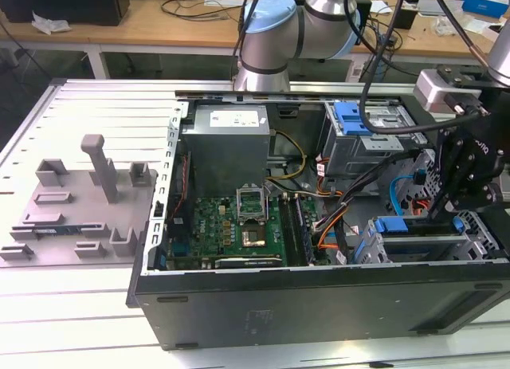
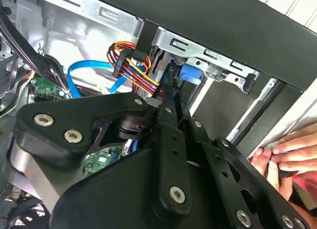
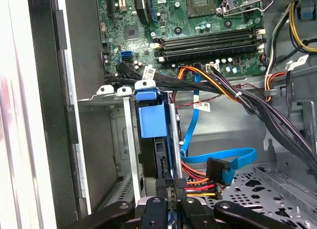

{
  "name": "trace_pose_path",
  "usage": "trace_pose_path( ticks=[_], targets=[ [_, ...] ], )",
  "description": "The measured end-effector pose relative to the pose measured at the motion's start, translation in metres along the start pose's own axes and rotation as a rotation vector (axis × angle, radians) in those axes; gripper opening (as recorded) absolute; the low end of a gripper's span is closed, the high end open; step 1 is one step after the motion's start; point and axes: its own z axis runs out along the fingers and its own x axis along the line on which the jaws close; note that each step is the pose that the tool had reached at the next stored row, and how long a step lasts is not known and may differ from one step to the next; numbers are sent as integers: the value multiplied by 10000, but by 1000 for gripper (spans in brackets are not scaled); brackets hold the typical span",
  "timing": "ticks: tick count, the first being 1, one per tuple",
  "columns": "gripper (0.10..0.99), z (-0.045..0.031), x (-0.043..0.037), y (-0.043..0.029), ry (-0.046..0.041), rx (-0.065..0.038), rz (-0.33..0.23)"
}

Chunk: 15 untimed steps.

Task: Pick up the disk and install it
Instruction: 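Insert the first disk wire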

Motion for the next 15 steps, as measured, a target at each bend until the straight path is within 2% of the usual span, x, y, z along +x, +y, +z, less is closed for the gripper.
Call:
trace_pose_path(
  ticks=[7, 9, 10, 11, 12, 13, 15],
  targets=[
    [180, 25, 3, 0, -2, -5, -60],
    [302, 8, 5, 0, 7, -2, -61],
    [302, -14, 7, 0, 4, -3, -61],
    [361, -58, 11, 0, 5, -2, -61],
    [361, -93, 12, 0, 5, -3, -60],
    [420, -146, 9, 1, 5, -3, -60],
    [541, -194, -11, 4, 3, -3, -60]
  ],
)
